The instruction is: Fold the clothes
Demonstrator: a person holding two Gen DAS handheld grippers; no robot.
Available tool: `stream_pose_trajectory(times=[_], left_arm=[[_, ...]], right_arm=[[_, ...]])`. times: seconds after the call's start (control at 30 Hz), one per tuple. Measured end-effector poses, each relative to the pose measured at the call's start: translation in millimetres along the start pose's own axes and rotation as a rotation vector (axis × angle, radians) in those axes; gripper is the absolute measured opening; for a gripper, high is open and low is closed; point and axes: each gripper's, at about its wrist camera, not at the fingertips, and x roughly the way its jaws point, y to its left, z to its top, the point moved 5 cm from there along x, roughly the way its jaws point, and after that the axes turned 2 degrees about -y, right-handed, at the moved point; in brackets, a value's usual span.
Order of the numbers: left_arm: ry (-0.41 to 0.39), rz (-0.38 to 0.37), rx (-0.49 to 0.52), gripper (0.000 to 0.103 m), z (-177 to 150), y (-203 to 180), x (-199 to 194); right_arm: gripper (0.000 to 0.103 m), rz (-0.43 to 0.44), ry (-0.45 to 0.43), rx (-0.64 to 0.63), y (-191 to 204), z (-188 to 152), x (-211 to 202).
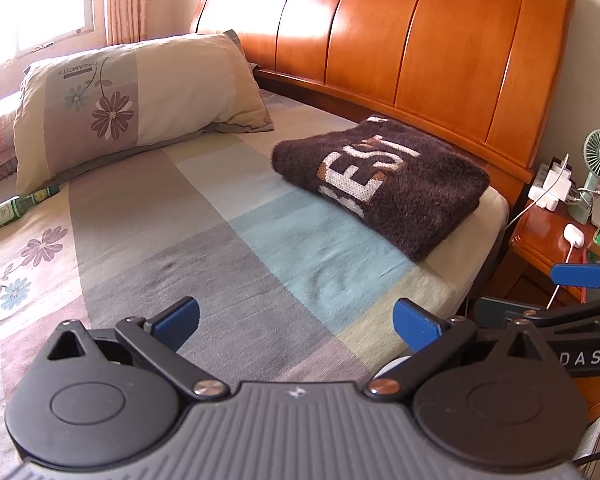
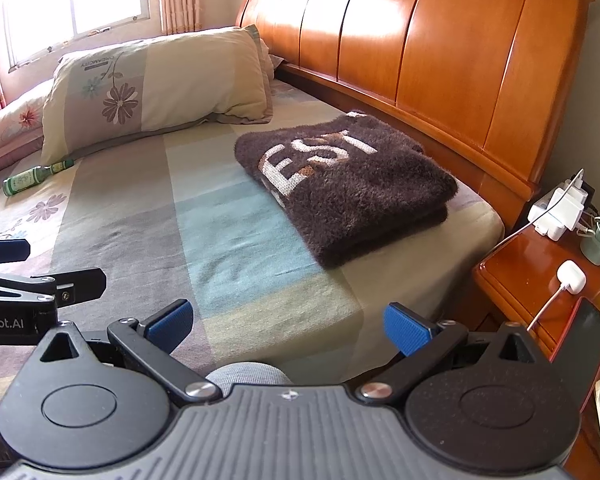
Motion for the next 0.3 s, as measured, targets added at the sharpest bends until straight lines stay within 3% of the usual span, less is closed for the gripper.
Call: stream_pose_trajectory(times=[0.3], left_arm=[[0.004,0.001,0.003,0.102,-0.2,-0.3,2.0]], right_arm=[[0.103,0.004,0.007,0.002,-1.5,-0.4,3.8]])
